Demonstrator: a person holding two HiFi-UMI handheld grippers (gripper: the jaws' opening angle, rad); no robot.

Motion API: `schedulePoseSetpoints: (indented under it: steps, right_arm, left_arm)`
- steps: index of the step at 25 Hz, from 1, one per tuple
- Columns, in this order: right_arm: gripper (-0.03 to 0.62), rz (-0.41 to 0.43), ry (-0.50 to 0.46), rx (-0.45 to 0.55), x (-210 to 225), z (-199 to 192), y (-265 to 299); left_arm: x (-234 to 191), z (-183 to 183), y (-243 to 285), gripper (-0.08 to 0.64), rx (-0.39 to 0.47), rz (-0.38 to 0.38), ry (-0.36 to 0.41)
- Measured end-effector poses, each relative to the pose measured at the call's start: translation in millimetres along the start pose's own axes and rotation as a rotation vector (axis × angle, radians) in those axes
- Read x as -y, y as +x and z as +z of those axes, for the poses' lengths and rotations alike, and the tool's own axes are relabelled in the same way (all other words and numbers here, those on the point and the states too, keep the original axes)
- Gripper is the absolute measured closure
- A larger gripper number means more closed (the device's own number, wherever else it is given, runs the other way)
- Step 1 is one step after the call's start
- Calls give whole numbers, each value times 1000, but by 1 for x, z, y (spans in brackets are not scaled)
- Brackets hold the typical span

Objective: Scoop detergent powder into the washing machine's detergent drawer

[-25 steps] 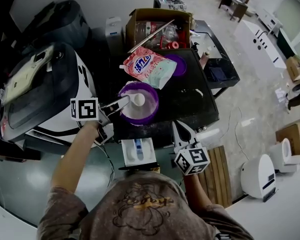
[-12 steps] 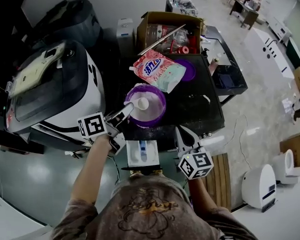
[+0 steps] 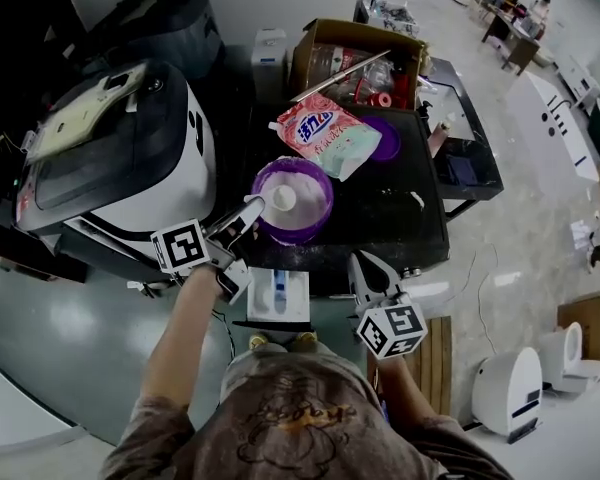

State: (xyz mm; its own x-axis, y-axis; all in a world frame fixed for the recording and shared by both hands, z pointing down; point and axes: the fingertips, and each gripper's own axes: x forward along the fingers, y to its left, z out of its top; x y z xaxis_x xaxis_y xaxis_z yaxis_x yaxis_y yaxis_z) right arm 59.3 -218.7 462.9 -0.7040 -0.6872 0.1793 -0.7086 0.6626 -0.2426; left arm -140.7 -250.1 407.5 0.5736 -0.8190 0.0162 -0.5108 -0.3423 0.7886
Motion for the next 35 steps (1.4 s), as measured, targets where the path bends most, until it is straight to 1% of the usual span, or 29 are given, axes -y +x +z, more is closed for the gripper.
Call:
schedulePoseSetpoints:
  steps: [5,8,11,14,21,28,35]
  right_arm:
    - [589,-4,5,12,-5,1,-6]
    - [589,-8,7,24,-12,3,-7]
    - [589,-4,5,28,-24,1,-10]
    - [589,-2,7,35,-34,0,-14]
    - [589,16,8,19,-62,-14,-18]
    - [589,38,5,14,-80,-24,-21]
    - [589,38,1,4,-85,-36,-24]
  left_arm:
    - [9,3,-12,537,17,5,-5]
    - [17,4,-20,537,19,-11,-6]
    - [20,-1,-33,537,18,-13,-48]
    - [28,-4,-44,537,15,-22,-31]
    - [26,-19,-79,537,13,4,-63]
    - [24,-36,-102,537,4,-6,-41]
    - [12,-61,-114,537,-4,-21,-35]
